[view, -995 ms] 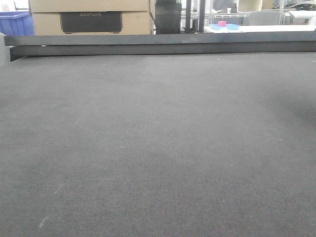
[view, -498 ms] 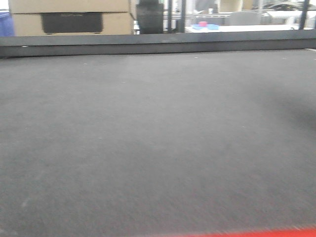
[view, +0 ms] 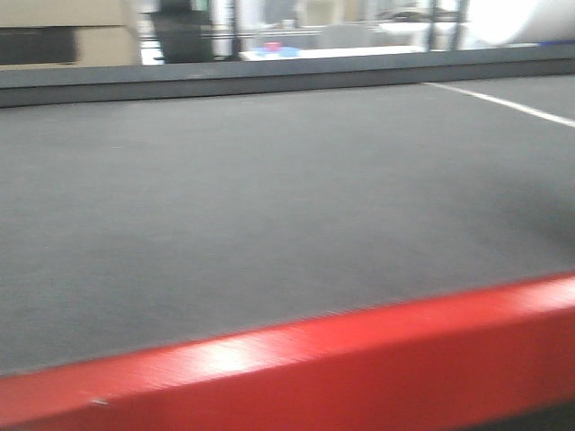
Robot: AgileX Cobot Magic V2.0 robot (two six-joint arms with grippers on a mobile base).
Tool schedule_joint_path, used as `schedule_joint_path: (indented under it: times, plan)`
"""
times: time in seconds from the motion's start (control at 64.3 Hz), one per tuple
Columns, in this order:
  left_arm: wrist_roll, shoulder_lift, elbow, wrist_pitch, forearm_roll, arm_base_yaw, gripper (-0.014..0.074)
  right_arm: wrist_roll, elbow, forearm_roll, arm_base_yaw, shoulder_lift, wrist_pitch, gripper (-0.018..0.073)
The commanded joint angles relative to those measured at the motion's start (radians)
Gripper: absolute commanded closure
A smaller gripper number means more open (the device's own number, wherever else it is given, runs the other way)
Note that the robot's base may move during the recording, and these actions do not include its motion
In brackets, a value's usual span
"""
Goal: Place valve from conveyor to right shelf box
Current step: 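Drive the base away from the conveyor holding both valves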
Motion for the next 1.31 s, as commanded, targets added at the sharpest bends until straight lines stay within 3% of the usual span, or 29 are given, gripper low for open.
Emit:
schedule_joint_path:
  times: [0.0,1.29]
  plan:
    - [-0.003,-0.008,-0.008,-0.057,-0.011,-0.005,0.0707,-0.002,-0.008,-0.009,-0.005,-0.008,-0.083,0.0713]
    - [-0.003,-0.008,-0.008,-0.065,-0.011,-0.005,0.0707,-0.002,-0.008,-0.009,-0.005,-0.008,-0.083,0.0713]
